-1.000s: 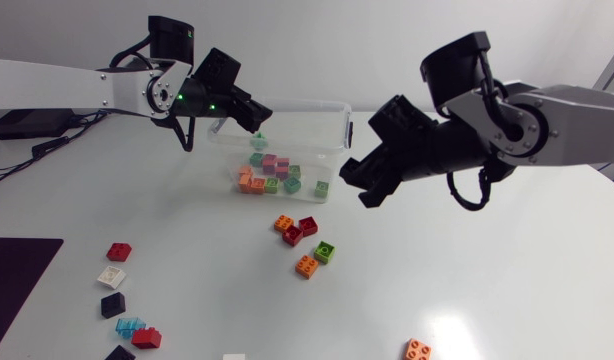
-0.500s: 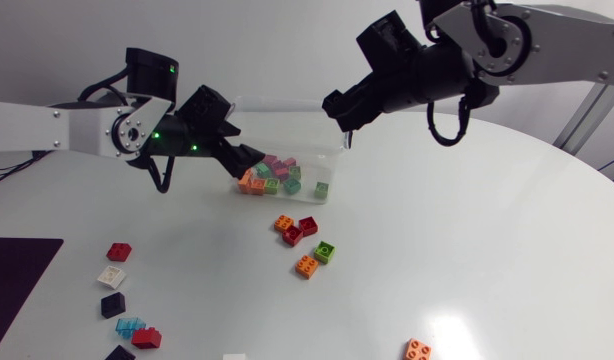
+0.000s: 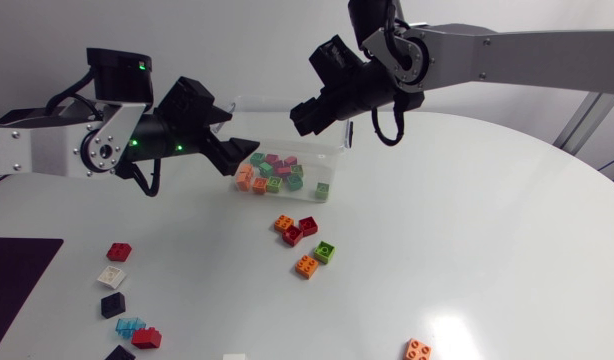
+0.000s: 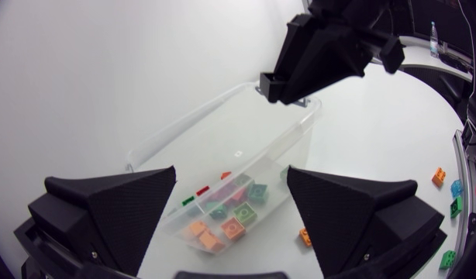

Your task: Place the duplo bricks in the container

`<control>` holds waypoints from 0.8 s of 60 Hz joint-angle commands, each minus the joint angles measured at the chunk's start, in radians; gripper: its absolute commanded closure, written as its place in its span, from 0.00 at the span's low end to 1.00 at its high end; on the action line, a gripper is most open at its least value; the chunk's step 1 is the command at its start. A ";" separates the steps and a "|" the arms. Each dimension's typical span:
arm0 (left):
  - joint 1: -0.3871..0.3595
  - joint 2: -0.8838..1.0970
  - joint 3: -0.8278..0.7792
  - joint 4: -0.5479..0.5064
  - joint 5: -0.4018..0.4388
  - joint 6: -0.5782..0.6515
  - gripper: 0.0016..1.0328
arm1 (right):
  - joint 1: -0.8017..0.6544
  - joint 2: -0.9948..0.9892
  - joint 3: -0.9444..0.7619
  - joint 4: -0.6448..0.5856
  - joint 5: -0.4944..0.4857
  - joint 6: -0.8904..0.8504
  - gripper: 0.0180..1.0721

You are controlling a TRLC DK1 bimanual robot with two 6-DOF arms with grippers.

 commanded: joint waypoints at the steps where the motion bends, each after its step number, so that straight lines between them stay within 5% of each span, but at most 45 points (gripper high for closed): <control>1: 0.002 -0.042 0.014 0.040 0.011 -0.052 0.03 | 0.004 0.036 0.033 0.013 0.012 0.019 0.70; 10: -0.023 -0.122 -0.036 0.058 0.011 -0.075 0.03 | -0.009 0.101 0.098 0.019 0.020 0.020 0.69; 12: -0.030 -0.141 -0.053 0.057 0.010 -0.075 0.03 | -0.010 0.121 0.119 0.019 0.035 0.022 0.60; 18: -0.043 -0.191 -0.104 0.040 0.014 -0.077 0.03 | -0.018 0.161 0.168 0.019 0.058 0.032 0.03; 48: -0.093 -0.033 -0.168 -0.192 0.129 0.252 0.04 | -0.095 -0.286 -0.252 0.050 0.004 -0.021 0.04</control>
